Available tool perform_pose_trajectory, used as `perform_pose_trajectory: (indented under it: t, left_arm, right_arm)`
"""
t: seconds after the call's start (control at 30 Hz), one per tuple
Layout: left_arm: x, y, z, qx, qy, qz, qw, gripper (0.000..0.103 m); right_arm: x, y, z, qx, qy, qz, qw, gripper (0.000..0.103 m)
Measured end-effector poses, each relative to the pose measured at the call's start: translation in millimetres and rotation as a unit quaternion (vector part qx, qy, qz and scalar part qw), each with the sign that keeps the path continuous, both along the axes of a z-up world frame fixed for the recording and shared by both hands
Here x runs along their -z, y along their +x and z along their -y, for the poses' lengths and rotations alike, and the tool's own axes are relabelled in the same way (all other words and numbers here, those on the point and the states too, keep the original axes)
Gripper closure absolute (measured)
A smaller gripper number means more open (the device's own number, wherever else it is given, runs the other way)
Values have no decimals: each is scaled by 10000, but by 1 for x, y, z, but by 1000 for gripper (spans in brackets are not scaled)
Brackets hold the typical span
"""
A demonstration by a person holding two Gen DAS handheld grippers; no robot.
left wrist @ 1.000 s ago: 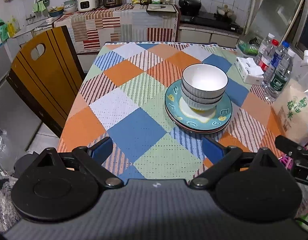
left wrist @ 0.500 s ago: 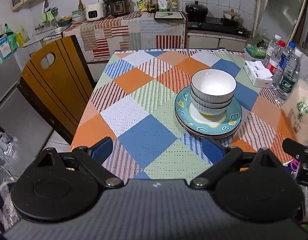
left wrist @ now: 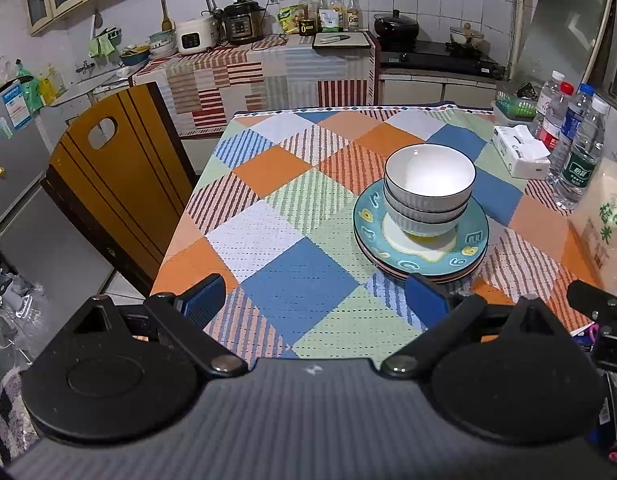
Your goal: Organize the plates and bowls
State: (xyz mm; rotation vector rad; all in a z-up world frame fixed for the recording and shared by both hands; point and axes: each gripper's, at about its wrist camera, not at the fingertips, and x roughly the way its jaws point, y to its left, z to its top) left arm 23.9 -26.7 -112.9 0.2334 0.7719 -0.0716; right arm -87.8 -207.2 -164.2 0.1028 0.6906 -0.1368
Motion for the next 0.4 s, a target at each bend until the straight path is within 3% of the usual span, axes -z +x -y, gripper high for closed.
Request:
perform_pose_trajectory:
  t: [0.4]
  left_arm:
    - [-2, 1, 0, 62, -28, 2, 10000, 5]
  right_arm:
    - [2, -1, -1, 1, 14, -43, 10000, 2]
